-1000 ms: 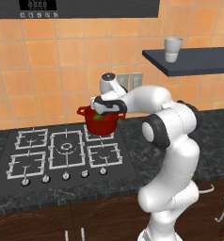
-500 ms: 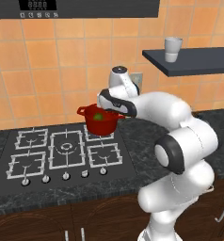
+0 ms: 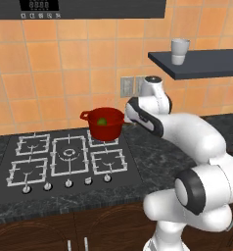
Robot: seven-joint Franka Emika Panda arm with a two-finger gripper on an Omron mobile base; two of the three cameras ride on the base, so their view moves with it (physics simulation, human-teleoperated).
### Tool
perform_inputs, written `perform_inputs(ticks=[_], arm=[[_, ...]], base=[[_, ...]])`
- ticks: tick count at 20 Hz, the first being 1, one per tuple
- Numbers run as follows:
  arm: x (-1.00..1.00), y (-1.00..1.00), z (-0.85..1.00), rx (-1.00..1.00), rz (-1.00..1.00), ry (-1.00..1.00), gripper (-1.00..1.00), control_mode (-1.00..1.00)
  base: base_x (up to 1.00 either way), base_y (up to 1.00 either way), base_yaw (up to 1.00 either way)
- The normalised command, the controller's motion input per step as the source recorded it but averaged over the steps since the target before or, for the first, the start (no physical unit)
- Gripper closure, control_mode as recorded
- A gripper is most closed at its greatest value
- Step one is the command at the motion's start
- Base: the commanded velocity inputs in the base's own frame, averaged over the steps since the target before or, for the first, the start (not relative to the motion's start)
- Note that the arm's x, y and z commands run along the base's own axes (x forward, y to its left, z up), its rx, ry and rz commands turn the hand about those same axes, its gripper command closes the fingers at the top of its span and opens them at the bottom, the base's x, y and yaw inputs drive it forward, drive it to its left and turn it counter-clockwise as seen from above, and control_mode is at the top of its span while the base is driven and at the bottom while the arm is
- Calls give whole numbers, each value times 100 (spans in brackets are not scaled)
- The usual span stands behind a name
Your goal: Put the lime and lemon wedge in the pot. Retrieve the spatula and lightly stir the vegetables in the pot.
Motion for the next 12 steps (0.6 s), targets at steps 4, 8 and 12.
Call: perform_inputs(ticks=[4,8,12], arm=[[-3,-67,-2,-3,0,6,-100,-100],[-17,-18,-1,0,-3,0,-100,-100],[-15,0,0,0,0,0,-100,100]], base=[[0,0,0],[0,0,0],[-64,3,0]])
